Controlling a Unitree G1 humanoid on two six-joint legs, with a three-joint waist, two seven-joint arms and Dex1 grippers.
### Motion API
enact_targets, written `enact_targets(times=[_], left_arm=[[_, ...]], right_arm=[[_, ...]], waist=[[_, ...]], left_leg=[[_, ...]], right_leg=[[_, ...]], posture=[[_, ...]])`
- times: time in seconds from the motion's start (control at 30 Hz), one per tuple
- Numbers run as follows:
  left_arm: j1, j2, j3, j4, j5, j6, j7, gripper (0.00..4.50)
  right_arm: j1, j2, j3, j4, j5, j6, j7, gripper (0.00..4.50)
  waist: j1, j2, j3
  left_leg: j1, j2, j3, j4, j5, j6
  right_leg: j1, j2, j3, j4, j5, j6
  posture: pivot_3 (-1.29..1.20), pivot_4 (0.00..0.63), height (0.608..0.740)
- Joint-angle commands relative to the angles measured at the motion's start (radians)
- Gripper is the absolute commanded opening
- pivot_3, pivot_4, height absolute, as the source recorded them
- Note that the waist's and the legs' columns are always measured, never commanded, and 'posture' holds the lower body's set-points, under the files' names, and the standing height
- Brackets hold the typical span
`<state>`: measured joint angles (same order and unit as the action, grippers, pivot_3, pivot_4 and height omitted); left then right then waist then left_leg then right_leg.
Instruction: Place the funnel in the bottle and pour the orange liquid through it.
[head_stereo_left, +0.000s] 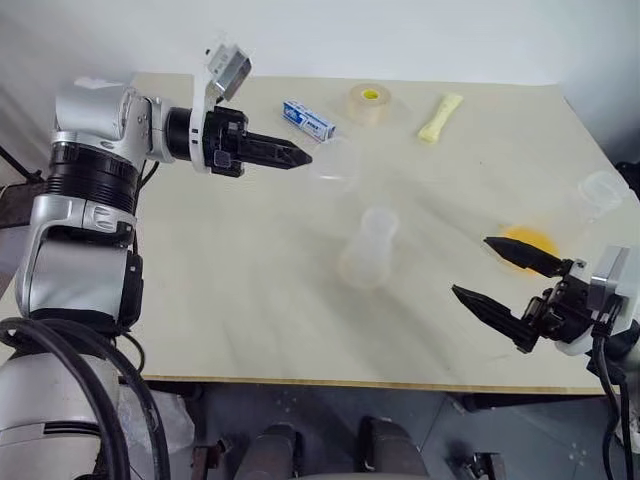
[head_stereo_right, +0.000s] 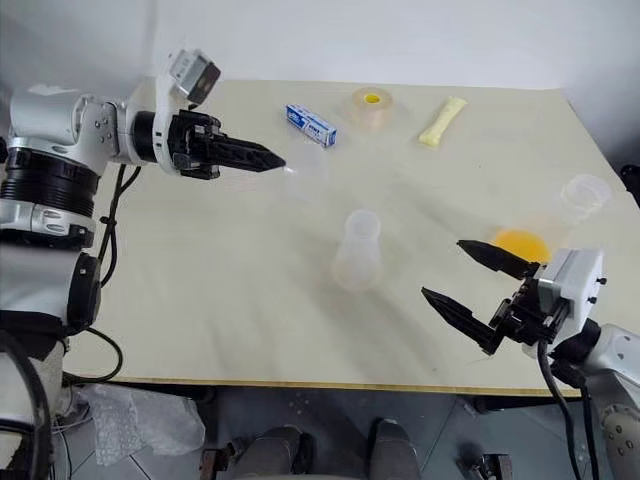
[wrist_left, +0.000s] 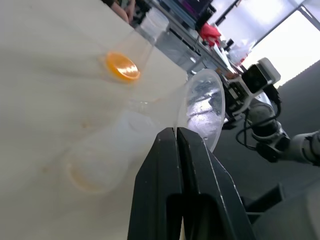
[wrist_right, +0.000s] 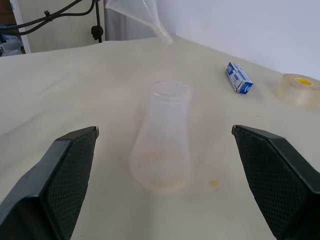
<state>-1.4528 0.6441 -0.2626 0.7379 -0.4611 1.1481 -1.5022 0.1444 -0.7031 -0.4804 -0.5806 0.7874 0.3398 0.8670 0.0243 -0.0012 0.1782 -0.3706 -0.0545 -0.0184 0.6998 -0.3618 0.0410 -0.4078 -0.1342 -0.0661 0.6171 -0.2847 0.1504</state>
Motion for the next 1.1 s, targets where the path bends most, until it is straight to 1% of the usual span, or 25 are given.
enact_targets(times=[0.03, 0.1, 0.3, 0.5, 0.63, 0.97, 1.1], left_arm=[[-0.071, 0.025, -0.047, -0.030, -0.089, 0.057, -0.112, 0.04], [-0.083, 0.031, -0.088, -0.030, -0.127, 0.077, -0.112, 0.04], [-0.108, 0.025, -0.208, -0.006, -0.182, 0.043, -0.112, 0.04], [-0.136, 0.001, -0.308, 0.063, -0.185, -0.016, -0.112, 0.04], [-0.151, -0.019, -0.341, 0.101, -0.197, -0.049, -0.112, 0.04], [-0.204, -0.111, -0.387, 0.246, -0.161, -0.162, -0.112, 0.04], [-0.213, -0.134, -0.428, 0.275, -0.143, -0.207, -0.112, 0.04]], right_arm=[[0.000, 0.011, -0.007, -0.011, 0.001, -0.024, -0.004, 4.50], [0.002, 0.015, -0.003, -0.009, -0.003, -0.028, -0.003, 4.50], [0.004, 0.031, 0.010, -0.011, -0.015, -0.038, -0.010, 4.50], [0.031, 0.060, 0.009, -0.035, -0.030, -0.050, -0.026, 4.50], [0.057, 0.071, 0.008, -0.052, -0.034, -0.061, -0.041, 4.50], [0.081, 0.085, 0.011, -0.074, -0.042, -0.075, -0.063, 4.50], [0.096, 0.090, 0.009, -0.084, -0.042, -0.083, -0.070, 4.50]], waist=[[0.000, 0.000, 0.000], [-0.001, 0.000, 0.000], [-0.001, 0.000, 0.000], [0.002, 0.000, 0.000], [-0.001, 0.000, 0.000], [0.000, 0.000, 0.000], [0.000, 0.000, 0.000]], left_leg=[[0.000, 0.000, 0.000, 0.000, 0.000, 0.000], [-0.001, 0.000, 0.000, 0.000, 0.000, 0.000], [-0.001, 0.000, 0.001, 0.000, 0.000, 0.000], [-0.001, -0.001, 0.001, 0.000, 0.000, 0.000], [-0.001, -0.001, 0.001, 0.000, 0.000, 0.000], [-0.001, -0.001, 0.002, 0.000, 0.000, 0.001], [-0.001, -0.001, 0.002, 0.000, 0.000, 0.001]], right_leg=[[0.000, 0.000, 0.001, 0.000, 0.000, 0.000], [-0.001, 0.000, 0.001, 0.000, 0.000, 0.000], [-0.001, 0.000, 0.002, 0.000, 0.000, 0.000], [-0.002, 0.000, 0.002, 0.000, 0.000, 0.000], [-0.002, 0.000, 0.003, 0.000, 0.000, 0.000], [-0.002, 0.000, 0.003, 0.000, 0.000, 0.000], [-0.002, 0.000, 0.003, 0.000, 0.000, 0.000]], posture=[[0.00, 0.150, 0.740], [0.00, 0.150, 0.740], [0.00, 0.150, 0.740], [0.00, 0.150, 0.740], [0.00, 0.150, 0.740], [0.00, 0.150, 0.740], [0.00, 0.150, 0.740]])
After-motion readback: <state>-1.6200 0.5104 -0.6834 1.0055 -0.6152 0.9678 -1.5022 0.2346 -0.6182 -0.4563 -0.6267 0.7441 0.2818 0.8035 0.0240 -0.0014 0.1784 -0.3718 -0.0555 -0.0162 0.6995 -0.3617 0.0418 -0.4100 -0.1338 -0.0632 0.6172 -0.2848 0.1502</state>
